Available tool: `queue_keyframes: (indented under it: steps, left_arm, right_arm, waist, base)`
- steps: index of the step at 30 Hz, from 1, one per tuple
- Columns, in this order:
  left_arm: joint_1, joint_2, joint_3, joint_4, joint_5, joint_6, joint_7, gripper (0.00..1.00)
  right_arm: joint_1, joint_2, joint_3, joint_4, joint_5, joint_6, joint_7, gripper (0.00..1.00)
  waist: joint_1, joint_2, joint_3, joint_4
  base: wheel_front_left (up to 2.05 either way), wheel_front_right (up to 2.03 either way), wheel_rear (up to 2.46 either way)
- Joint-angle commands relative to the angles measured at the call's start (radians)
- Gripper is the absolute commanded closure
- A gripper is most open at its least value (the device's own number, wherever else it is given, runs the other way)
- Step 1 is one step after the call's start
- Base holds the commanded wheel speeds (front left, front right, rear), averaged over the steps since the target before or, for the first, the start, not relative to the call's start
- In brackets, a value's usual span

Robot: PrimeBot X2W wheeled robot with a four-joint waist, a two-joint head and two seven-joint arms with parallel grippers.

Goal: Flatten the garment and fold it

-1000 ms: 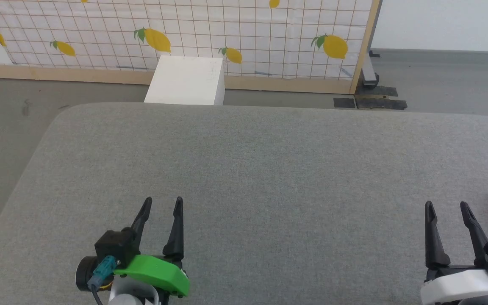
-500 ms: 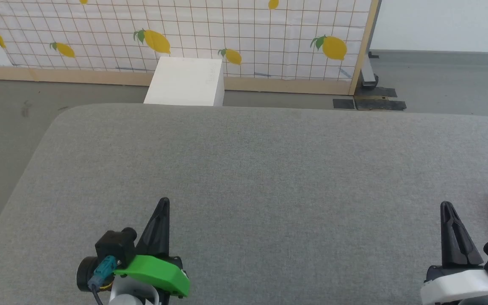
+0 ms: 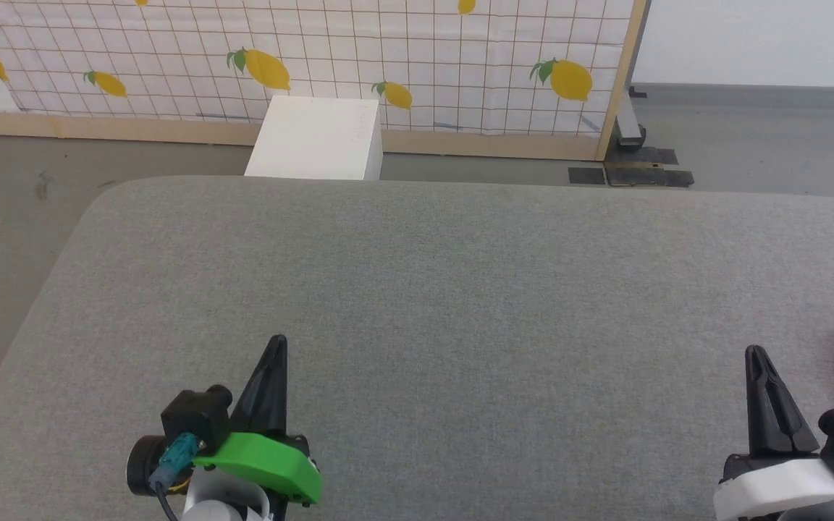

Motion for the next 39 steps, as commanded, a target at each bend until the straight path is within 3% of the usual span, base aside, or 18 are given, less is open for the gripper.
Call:
queue_keyframes:
  steps: [1,39]
  left_arm:
    - [0.005,0.0,0.005,-0.007,0.012,0.006,0.007,1.0]
    - [0.021,-0.001,0.042,-0.069,0.086,0.035,0.084,1.0]
  right_arm:
    - [-0.008,0.0,0.006,-0.007,-0.005,0.0,0.007,1.0]
    - [-0.033,0.001,0.056,-0.032,-0.029,-0.001,0.084,1.0]
  waist:
    - [0.0,0.0,0.0,0.0]
    - [0.0,0.0,0.009,-0.008]
  base:
    - [0.0,0.0,0.0]
    - [0.0,0.0,0.0]
